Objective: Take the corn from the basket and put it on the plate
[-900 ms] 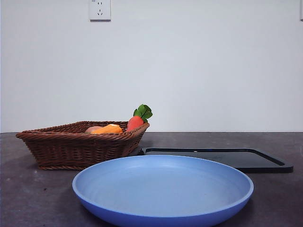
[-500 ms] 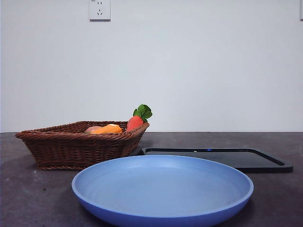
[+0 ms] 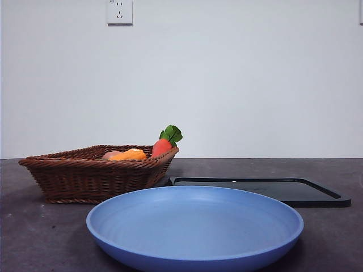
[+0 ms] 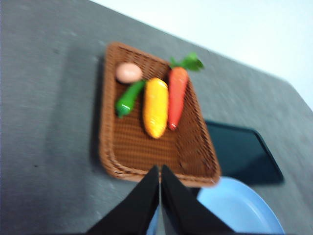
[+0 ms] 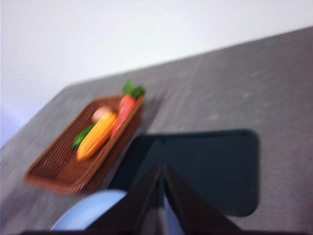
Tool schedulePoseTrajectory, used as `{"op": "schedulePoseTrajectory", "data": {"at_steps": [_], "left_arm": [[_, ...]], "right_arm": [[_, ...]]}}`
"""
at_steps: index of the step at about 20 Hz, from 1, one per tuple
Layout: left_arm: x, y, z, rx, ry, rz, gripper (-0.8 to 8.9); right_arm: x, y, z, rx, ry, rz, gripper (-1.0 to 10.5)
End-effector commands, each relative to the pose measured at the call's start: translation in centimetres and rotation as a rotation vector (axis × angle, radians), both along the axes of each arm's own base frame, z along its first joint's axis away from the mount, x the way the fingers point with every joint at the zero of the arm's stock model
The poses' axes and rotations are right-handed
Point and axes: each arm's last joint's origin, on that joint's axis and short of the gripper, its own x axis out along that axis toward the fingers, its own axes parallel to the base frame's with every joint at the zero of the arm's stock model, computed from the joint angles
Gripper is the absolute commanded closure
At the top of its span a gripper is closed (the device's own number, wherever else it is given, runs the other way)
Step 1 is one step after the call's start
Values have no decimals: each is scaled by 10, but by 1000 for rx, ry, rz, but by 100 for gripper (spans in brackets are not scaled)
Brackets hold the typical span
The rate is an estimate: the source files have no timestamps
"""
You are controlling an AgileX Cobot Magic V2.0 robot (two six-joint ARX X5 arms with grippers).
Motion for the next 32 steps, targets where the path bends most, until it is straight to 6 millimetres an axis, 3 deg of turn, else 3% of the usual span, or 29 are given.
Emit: {"op": "schedulePoseTrajectory", "data": {"at_steps": [1,7,16,18,21,27,32], "left_arm": [[6,-2,18,60,-14,-96,806],[17,-11,34,94,57,-243,806],[24,-27,30,130,108,-393,804],[24,-27,30,129,106,-392,717],[24,-27,30,129,100,-391,382],[25,-27,31,128,89,-389,362],[25,-27,31,125,91,-388,362]], "right_arm": [[5,4,12,-90,8,124,943],[14,12,27,-198,135,293,943],[28,28,26,-251,255,445,943],[29,29,25,-239,259,460,910],[33,30,25,-219,278,446,641],[56,42,15,-209,366,483,638],[91,62,-14,-214,521,532,638]]}}
